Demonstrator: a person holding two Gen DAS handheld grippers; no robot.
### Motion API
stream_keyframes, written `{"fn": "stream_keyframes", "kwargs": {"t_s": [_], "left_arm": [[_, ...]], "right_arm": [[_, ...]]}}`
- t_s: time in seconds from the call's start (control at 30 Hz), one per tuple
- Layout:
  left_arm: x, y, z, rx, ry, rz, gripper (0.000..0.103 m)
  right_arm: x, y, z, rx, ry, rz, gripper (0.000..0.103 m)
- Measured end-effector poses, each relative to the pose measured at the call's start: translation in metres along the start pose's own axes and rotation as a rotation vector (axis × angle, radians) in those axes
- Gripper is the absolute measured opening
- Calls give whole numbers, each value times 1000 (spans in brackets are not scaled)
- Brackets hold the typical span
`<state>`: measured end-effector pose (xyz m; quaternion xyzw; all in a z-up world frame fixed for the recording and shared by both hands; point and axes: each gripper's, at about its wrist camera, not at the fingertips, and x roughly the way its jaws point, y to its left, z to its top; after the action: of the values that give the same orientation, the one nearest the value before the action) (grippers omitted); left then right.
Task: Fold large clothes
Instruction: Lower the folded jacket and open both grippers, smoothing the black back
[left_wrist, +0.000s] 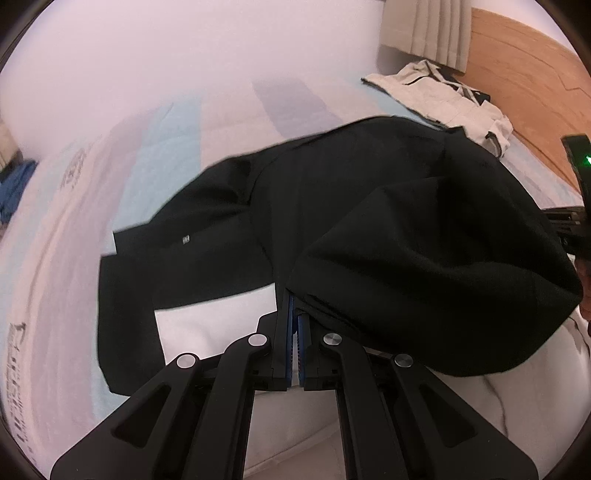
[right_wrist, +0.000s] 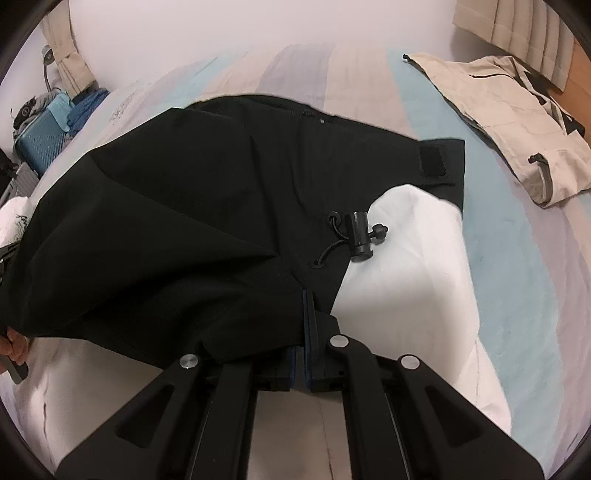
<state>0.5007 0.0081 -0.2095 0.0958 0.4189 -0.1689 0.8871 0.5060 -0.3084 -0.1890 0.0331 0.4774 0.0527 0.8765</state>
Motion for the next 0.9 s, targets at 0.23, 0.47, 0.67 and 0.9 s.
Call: {"fn": "stream_keyframes", "kwargs": {"t_s": [0.23, 0.47, 0.67, 0.9], "left_arm": [[8, 1, -11, 20, 14, 17, 1], [-4, 5, -9, -16, 48, -10, 7], [-30, -4, -10, 34, 72, 14, 71], [-54, 6, -26, -8, 85, 23, 97]], "right_arm": [[10, 8, -15, -34, 15, -27, 2], [-7, 7, -9, -37, 8, -17, 21], [-44, 7, -15, -86, -21, -36, 59], [-73, 2, -9, -104, -48, 11, 59]]}}
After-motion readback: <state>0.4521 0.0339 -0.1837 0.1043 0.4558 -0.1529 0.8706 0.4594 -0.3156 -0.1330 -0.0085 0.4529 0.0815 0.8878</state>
